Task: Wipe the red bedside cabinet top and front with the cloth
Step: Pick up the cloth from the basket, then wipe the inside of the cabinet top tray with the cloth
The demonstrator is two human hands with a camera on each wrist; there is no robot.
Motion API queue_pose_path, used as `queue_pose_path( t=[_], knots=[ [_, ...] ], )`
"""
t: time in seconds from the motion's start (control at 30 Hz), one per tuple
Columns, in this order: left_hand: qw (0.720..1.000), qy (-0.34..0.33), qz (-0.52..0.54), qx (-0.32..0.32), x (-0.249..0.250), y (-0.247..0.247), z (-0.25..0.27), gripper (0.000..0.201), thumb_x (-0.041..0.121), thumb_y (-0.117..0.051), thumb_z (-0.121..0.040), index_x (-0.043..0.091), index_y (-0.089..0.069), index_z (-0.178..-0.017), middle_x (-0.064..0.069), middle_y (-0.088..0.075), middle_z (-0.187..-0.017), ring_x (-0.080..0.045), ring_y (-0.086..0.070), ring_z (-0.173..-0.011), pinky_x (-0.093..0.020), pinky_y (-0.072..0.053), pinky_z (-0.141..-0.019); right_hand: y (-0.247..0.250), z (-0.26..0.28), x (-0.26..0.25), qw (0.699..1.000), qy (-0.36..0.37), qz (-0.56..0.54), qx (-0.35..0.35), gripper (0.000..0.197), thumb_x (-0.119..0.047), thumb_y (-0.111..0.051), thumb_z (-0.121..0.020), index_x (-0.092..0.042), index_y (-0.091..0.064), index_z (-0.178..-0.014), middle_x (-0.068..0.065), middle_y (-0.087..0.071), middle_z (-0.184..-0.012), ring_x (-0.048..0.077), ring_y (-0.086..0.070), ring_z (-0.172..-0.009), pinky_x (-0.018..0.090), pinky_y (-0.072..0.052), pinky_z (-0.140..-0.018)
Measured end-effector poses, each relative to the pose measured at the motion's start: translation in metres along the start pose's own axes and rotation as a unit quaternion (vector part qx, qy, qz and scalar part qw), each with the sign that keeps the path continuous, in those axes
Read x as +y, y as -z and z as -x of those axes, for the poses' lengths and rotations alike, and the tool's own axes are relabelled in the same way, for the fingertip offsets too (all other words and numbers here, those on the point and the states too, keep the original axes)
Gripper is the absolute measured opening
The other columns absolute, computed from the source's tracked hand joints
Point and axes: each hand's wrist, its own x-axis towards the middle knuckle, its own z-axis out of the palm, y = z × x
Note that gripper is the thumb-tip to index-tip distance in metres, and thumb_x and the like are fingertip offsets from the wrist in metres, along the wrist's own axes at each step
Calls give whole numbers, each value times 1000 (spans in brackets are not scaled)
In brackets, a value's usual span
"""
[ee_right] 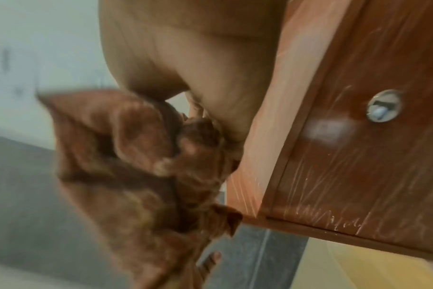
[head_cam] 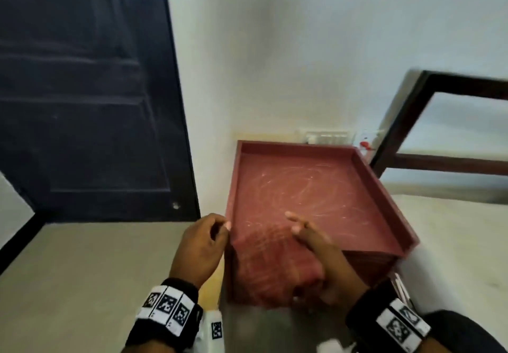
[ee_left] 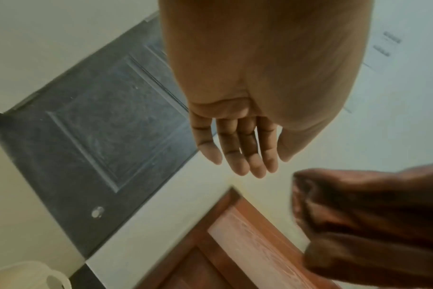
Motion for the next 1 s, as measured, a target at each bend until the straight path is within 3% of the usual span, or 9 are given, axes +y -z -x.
queue_pose_path(
  t=[0.1,0.2,0.3,0.37,0.47,0.67,0.73,0.87,1.0],
  knots=[
    [997,-11,-63,-40,29,-16,-5,9,30,-62,-99,27,-69,-94,12,-69,-91,-2,-63,-82,-26,-51,-75,48,11,-12,980,-52,-189,31,71,-23,-88,-71,-19,-63,-138,17,-65,-134,32,-59,-127,51,-37,-117],
    [991,-8,-129,-40,44,-28,-16,10,29,-61,-99,25,-69,-98,8,-68,-97,-6,-62,-84,-29,-51,-79,79,17,-15,949,-79,-300,60,86,-20,-97,-52,-8,-66,-131,15,-73,-110,27,-69,-106,46,-42,-113],
    [983,16,-181,-33,50,-40,-33,10,26,-62,-98,19,-68,-103,2,-65,-101,-10,-61,-83,-30,-50,-79,94,26,-17,943,-73,-322,54,28,-13,-78,-80,6,-72,-100,19,-74,-88,25,-75,-74,42,-64,-72],
    [976,38,-213,-19,49,-47,-47,17,27,-62,-98,17,-67,-110,-2,-63,-104,-16,-62,-87,-35,-54,-84,103,27,-16,945,-77,-308,82,24,-9,-53,-97,9,-66,-107,23,-74,-91,27,-76,-75,36,-63,-62],
    [966,85,-244,4,47,-54,-70,30,32,-60,-100,11,-63,-120,-11,-59,-114,-28,-62,-101,-43,-52,-93,115,23,-18,950,-95,-281,102,33,-7,-50,-98,9,-60,-124,25,-72,-113,31,-75,-92,37,-63,-71],
    [963,168,-212,-2,26,-65,-103,49,51,-51,-101,9,-59,-123,-17,-63,-119,-35,-64,-108,-45,-52,-94,143,17,-17,949,-120,-260,135,42,-15,-58,-93,-3,-60,-133,21,-70,-123,40,-67,-115,53,-52,-98],
    [968,185,-169,-5,25,-71,-105,50,51,-49,-103,8,-53,-128,-14,-64,-119,-34,-64,-110,-39,-50,-92,151,18,-16,949,-111,-262,140,50,-19,-66,-84,-6,-62,-132,21,-70,-125,42,-64,-119,58,-49,-103],
    [964,248,-93,14,23,-81,-110,61,62,-35,-103,10,-44,-135,-14,-62,-115,-35,-63,-110,-35,-42,-89,159,15,-19,948,-87,-267,149,72,-24,-98,-47,-6,-76,-114,19,-73,-118,38,-72,-104,58,-56,-89],
    [944,325,-41,50,17,-79,-115,73,67,-24,-103,9,-46,-141,-23,-57,-134,-39,-54,-127,-42,-38,-103,140,11,-25,986,-11,-93,137,41,-20,-71,-85,-27,-64,-125,11,-73,-120,33,-72,-107,56,-56,-92]
  ],
)
